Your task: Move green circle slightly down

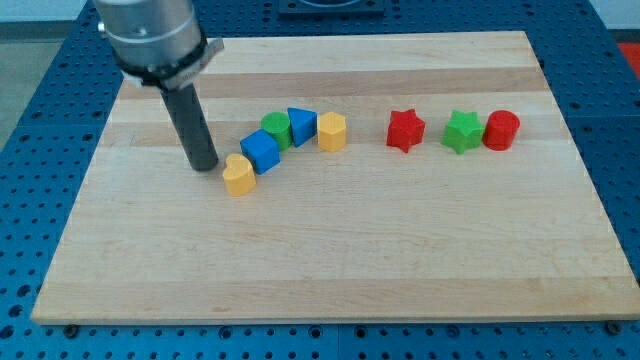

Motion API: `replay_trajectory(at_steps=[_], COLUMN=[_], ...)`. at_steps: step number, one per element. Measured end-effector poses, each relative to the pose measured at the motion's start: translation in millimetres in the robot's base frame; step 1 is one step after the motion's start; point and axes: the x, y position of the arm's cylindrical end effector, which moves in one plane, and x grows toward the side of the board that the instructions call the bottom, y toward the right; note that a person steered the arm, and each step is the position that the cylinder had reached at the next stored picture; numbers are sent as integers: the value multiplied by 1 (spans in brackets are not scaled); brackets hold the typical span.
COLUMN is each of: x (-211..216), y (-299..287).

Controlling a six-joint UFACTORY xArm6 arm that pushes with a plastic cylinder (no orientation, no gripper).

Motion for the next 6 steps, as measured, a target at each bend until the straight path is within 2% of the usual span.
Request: replay_trajectory(at_steps=[1, 2, 4, 6], x=[-47, -54, -50, -26], y=[4, 34, 88, 126])
